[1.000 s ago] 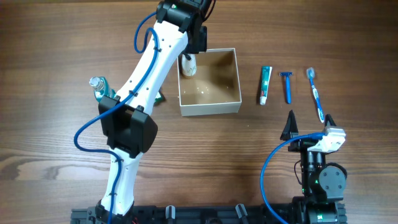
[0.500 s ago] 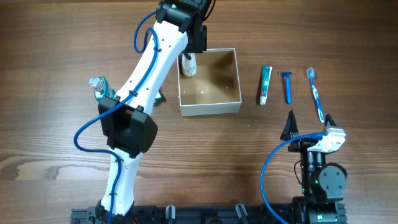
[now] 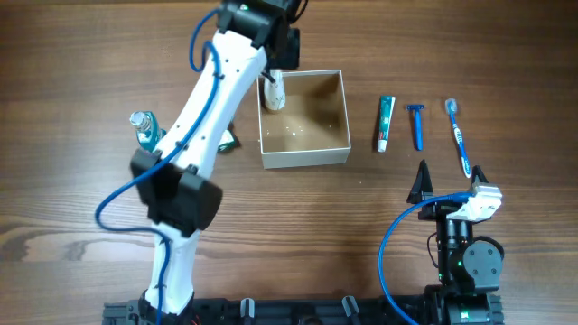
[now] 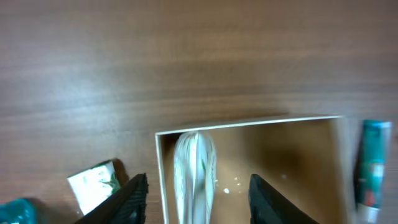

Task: Pack container
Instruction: 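Move the left gripper to the blue mouthwash bottle and grasp it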

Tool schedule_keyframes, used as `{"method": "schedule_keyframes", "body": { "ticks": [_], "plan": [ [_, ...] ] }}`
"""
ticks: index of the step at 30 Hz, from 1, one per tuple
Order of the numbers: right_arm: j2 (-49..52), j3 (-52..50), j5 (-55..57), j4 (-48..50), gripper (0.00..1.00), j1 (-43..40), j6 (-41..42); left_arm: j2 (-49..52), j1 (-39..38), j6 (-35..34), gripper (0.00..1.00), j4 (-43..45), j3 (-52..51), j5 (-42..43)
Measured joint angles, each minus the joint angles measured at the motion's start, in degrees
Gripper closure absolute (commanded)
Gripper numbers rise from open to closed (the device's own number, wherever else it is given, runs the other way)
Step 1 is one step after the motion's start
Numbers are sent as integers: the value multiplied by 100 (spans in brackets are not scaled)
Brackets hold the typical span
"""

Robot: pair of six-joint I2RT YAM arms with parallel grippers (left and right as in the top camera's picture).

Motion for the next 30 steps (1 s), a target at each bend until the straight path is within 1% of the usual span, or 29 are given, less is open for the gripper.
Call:
{"method": "schedule_keyframes", "body": {
  "ticks": [4,8,9,11,14,17,19,21,22,24,30],
  "plan": [
    [0,0,0,0,0,0,0,-765,120,22,41,20,-2,2],
    [0,0,0,0,0,0,0,-1720,584,57,37,-136,2,0],
    [0,-2,0,2,0,0,0,-1941,754,61,37,-256,7,0],
    [0,0,0,0,0,0,0,-2308,1088,98,34,-570,20,-20],
    [0,0,0,0,0,0,0,-2693,1633,232,29,-1427,57,-46],
    [0,-2,2,0,0,0,0,-2800,2100,280,27,-2260,50,-37],
    [0,0,0,0,0,0,0,-2791,2321,302,26,-2288,-46,94],
    [0,0,0,0,0,0,0,-2736,2463,323,14,-2295,-197,247],
    [0,0,0,0,0,0,0,-2695,2509,389,10,-2286,-293,310],
    [0,0,0,2,0,0,0,-2647,2570,459,6,-2291,-535,367],
    [0,0,0,0,0,0,0,-2524,2863,590,0,-2269,-1589,420]
  ]
}}
